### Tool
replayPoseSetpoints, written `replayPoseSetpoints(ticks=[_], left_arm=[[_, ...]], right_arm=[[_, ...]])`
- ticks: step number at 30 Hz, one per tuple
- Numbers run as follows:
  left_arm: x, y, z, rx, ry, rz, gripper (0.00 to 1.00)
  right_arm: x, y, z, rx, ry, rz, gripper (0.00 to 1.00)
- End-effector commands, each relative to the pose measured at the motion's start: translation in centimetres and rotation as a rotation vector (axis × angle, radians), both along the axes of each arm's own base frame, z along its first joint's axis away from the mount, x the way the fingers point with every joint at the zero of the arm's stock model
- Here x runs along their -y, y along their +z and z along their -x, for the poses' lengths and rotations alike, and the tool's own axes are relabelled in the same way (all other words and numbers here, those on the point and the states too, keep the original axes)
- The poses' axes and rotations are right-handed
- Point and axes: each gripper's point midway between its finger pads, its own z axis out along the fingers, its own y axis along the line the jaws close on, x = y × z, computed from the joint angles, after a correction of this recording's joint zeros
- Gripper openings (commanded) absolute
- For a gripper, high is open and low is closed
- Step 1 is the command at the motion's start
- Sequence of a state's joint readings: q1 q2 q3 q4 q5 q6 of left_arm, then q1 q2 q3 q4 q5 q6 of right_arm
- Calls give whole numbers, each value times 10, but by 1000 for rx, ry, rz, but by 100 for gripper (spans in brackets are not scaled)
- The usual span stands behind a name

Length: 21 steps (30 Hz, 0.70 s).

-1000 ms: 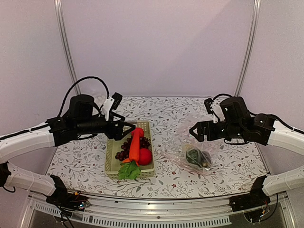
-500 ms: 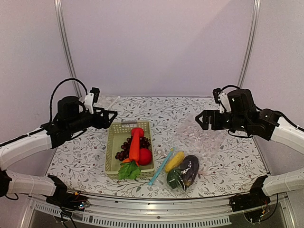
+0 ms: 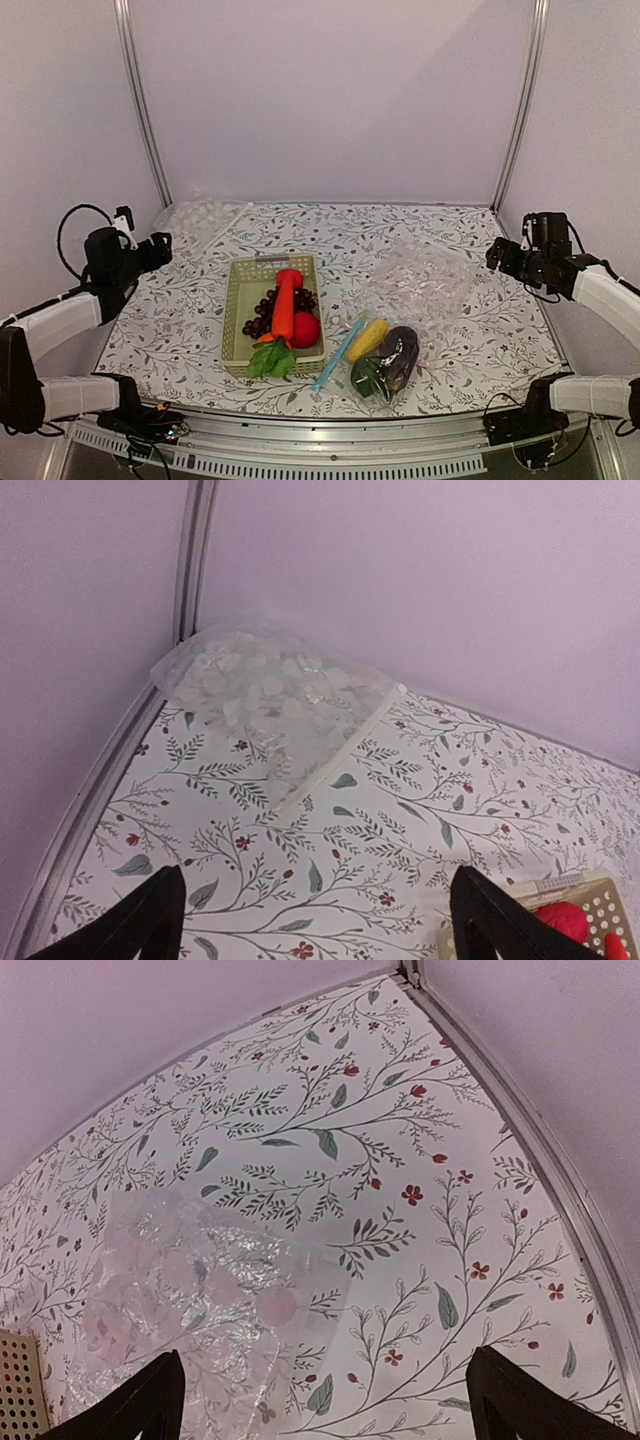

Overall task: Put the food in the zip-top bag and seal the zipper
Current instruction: Reset both arms

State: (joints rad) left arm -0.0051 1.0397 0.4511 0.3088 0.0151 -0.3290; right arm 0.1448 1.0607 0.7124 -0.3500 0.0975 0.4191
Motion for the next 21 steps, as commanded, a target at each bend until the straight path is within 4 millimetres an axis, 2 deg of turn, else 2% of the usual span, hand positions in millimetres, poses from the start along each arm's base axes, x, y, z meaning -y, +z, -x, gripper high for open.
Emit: replayPoseSetpoints(ticks=[1, 7, 13, 17, 21], left_arm=[[-38, 6, 3, 73, 114, 7, 92], [-54, 6, 14, 116, 181, -113, 92], [-46, 2, 22, 176, 129, -187, 93], [-48, -9, 26, 189, 140, -186, 94], [-49, -19, 18, 150, 143, -172, 94]], right_arm=[[38, 18, -8, 147, -72, 46, 99], [62, 33, -14, 322, -101, 165, 99], [65, 27, -16, 480, -93, 236, 99], [66, 18, -16, 467, -85, 260, 99], [67, 16, -12, 480, -93, 258, 99]])
